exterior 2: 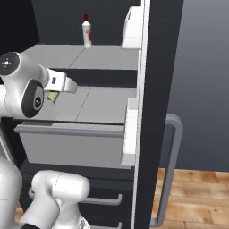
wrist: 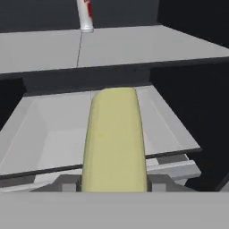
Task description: Retrieve the butter from the fridge and place it on a plate on the dining table. Then retrieve the butter knife by the fridge and place it near the plate.
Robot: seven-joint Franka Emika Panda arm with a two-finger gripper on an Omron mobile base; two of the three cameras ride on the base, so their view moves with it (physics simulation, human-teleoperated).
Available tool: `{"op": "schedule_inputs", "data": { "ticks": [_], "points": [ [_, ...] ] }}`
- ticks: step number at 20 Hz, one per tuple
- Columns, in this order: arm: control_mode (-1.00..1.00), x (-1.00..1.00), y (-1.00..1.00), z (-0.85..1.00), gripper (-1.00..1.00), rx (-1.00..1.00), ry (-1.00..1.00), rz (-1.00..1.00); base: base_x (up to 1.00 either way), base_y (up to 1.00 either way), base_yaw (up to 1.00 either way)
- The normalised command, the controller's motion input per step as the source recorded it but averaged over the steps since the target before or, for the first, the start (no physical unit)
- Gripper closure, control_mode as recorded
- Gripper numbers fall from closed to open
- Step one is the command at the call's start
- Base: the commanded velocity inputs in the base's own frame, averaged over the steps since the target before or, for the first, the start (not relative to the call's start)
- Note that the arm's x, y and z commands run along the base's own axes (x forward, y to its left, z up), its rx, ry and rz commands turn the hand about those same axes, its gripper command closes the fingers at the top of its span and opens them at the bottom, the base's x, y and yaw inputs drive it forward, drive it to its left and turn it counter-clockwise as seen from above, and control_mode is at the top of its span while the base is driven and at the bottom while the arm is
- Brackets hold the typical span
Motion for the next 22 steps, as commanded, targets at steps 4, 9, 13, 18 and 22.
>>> {"op": "schedule_inputs", "data": {
  "ticks": [4,9,13,18,22],
  "points": [
    [-1.00,-0.21,0.00,-0.79,1.00,0.00,0.37,0.00,0.00,0.00,0.00],
    [-1.00,-0.25,0.00,-0.75,1.00,0.00,0.31,0.00,0.00,0.00,0.00],
    [-1.00,-0.50,0.00,-0.51,1.00,0.00,0.22,0.00,0.00,0.00,0.00],
    [-1.00,-0.55,0.00,-0.48,1.00,0.00,0.05,0.00,0.00,0.00,0.00],
    [-1.00,-0.08,-0.06,-0.39,1.00,-0.01,-0.05,0.01,0.00,0.00,0.00]
  ]
}}
